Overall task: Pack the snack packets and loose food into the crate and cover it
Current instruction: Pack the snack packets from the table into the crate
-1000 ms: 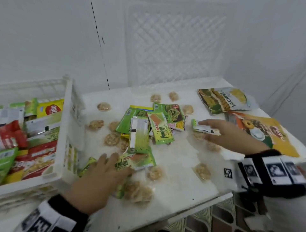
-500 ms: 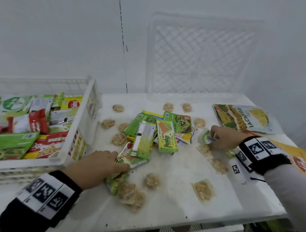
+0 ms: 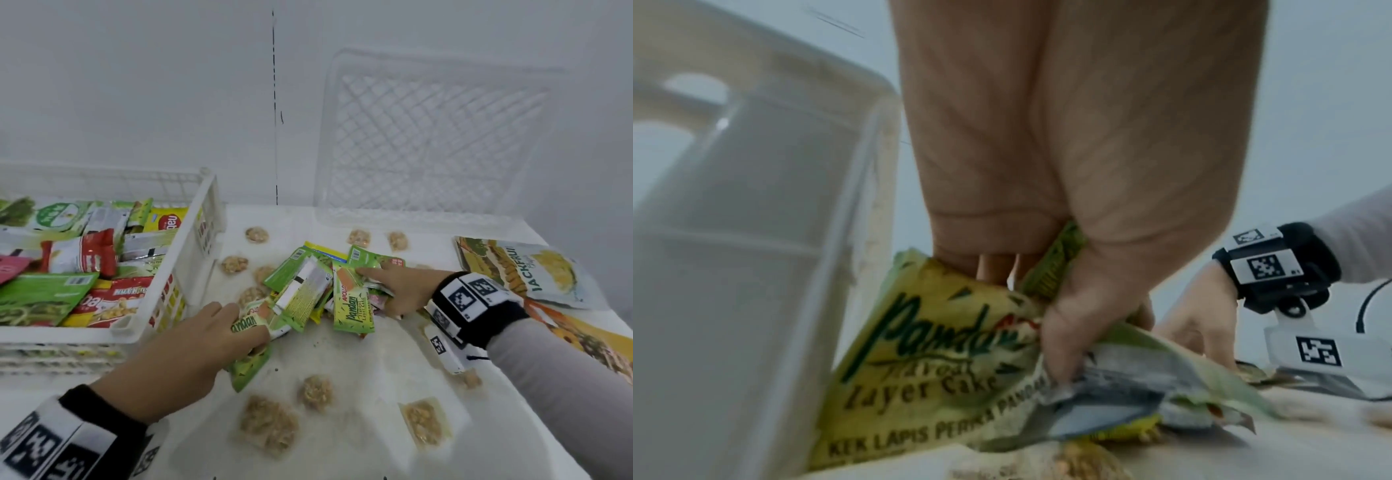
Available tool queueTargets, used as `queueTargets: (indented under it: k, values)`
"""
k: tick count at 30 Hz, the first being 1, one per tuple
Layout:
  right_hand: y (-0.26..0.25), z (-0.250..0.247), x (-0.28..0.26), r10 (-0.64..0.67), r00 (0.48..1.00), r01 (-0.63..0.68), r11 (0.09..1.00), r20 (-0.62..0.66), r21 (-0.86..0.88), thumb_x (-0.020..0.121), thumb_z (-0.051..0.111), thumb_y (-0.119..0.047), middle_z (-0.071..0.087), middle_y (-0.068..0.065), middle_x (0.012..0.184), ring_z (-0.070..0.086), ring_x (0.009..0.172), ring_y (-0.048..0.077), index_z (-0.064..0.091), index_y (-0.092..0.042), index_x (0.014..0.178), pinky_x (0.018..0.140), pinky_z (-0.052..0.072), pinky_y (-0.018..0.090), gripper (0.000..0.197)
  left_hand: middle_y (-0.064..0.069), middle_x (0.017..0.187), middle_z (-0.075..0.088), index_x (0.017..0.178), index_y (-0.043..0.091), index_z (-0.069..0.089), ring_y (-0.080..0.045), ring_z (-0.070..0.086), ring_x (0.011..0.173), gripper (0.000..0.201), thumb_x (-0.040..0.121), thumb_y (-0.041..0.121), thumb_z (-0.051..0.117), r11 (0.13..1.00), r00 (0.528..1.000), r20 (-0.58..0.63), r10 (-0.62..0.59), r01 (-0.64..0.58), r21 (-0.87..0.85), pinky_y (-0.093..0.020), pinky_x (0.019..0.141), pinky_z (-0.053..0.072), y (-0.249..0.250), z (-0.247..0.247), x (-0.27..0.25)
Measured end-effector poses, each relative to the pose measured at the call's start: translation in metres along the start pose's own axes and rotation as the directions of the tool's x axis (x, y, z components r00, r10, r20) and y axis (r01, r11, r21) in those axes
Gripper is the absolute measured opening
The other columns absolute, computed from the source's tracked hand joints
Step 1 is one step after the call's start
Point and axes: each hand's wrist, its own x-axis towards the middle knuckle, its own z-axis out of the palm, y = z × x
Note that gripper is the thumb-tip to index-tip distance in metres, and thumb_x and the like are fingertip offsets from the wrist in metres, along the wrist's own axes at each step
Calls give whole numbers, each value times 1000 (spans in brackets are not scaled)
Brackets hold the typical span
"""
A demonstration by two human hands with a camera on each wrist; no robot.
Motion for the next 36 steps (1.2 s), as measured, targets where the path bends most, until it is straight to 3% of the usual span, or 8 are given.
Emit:
queueTargets:
  k: [3, 6, 14, 17, 20, 25, 31, 36]
  values:
    - [-3, 0, 3, 24, 999, -22, 998, 38, -56, 79, 69, -29, 23, 21, 145, 43, 124, 36, -3, -32, 149, 96, 45, 39, 101, 0, 81, 42, 105, 33, 44, -13, 35, 62, 70, 54, -13, 62, 996, 997, 0, -83, 83, -44, -27, 37, 38, -1, -9, 6]
    - [-7, 9, 10, -19, 987, -6, 988, -159, -155, 83, 64, -24, 48, 17, 121, 56, 102, 31, 15, -29, 147, 84, 50, 36, 81, 1, 80, 41, 95, 31, 47, -9, 33, 51, 62, 53, -14, 58, 978, 988, 32, -150, 153, -143, -19, 40, 22, -3, -21, 9]
    - [9, -14, 5, -61, 936, 56, 998, -348, -23, 86, 47, -4, 64, 4, 91, 47, 64, 11, 49, -24, 126, 49, 28, 18, 44, 16, 87, 32, 92, 38, 44, -14, 45, 71, 48, 72, -5, 51, 904, 972, 6, -234, 220, -367, -29, 59, 40, 0, -61, 11]
    - [16, -20, -1, -7, 893, 50, 995, -451, 85, 83, 44, 1, 68, 9, 96, 56, 74, 20, 61, -19, 114, 58, 44, 27, 40, 5, 87, 46, 94, 27, 56, -17, 50, 72, 39, 75, -5, 65, 860, 952, -118, -282, 196, -472, -22, 58, 39, 4, -71, 18]
    - [20, -26, -7, 82, 821, 53, 975, -566, 218, 83, 46, 1, 71, 9, 92, 64, 77, 26, 69, -17, 99, 64, 52, 34, 33, 2, 89, 54, 90, 31, 55, -18, 53, 80, 38, 75, 0, 72, 818, 922, -217, -320, 154, -554, -24, 67, 42, 5, -73, 30]
    - [18, -38, -17, 259, 707, 40, 915, -658, 402, 87, 51, -5, 71, 12, 98, 57, 66, 14, 70, -12, 110, 48, 39, 14, 30, 7, 91, 56, 83, 43, 48, -8, 54, 88, 48, 77, 1, 70, 766, 906, -255, -337, 107, -633, -13, 73, 40, -2, -74, 39]
    - [1, -59, -33, 382, 552, 128, 840, -741, 528, 87, 53, -7, 68, 12, 95, 57, 61, 8, 67, -10, 115, 43, 36, 0, 32, 13, 83, 58, 86, 24, 60, 14, 54, 69, 33, 77, -7, 66, 682, 854, -321, -410, 53, -730, 1, 58, 37, -20, -94, 40]
    - [-31, -75, -52, 449, 379, 404, 706, -809, 582, 79, 52, -8, 69, 18, 82, 62, 74, 22, 71, -6, 90, 68, 55, 36, 22, 16, 81, 60, 88, 24, 60, 11, 57, 67, 32, 78, -6, 66, 646, 756, -454, -471, -55, -761, -10, 61, 49, -41, -104, 21]
